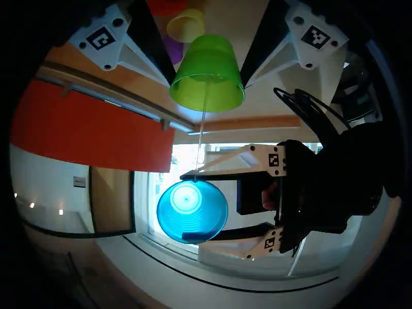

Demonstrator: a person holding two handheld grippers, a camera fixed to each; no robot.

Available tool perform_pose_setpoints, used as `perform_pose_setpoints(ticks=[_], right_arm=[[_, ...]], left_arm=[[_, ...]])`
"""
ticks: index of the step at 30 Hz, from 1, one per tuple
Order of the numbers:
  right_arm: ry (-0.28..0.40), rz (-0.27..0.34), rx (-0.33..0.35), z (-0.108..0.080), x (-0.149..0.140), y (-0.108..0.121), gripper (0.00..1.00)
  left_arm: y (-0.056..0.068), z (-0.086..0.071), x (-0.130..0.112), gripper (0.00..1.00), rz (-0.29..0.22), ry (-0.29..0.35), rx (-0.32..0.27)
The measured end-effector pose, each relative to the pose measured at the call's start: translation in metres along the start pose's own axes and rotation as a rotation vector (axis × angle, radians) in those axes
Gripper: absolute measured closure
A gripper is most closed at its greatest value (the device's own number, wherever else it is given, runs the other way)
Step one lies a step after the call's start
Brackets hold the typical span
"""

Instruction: Pour water

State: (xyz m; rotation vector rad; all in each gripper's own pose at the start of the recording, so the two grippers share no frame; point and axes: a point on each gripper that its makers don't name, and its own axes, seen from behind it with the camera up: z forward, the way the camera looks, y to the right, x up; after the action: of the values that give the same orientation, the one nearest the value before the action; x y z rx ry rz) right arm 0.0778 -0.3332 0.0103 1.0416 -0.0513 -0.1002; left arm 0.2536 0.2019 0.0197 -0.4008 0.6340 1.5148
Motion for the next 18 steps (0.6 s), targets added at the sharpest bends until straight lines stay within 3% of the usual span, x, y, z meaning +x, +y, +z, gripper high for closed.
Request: perform_pose_setpoints(ticks=[6,18], right_arm=[[0.003,0.001,-0.001,0.0001,0.0006,-0.0001,0.11],[0.004,0.001,-0.004,-0.0028,0.0022,-0.0007,0.11]], left_arm=[[-0.0004,0.0001,0.0014,0.15,0.017,0.001,0.007],[0.0011,-0.0027,-0.0021,0.15,-0.052,-0.005,-0.001]])
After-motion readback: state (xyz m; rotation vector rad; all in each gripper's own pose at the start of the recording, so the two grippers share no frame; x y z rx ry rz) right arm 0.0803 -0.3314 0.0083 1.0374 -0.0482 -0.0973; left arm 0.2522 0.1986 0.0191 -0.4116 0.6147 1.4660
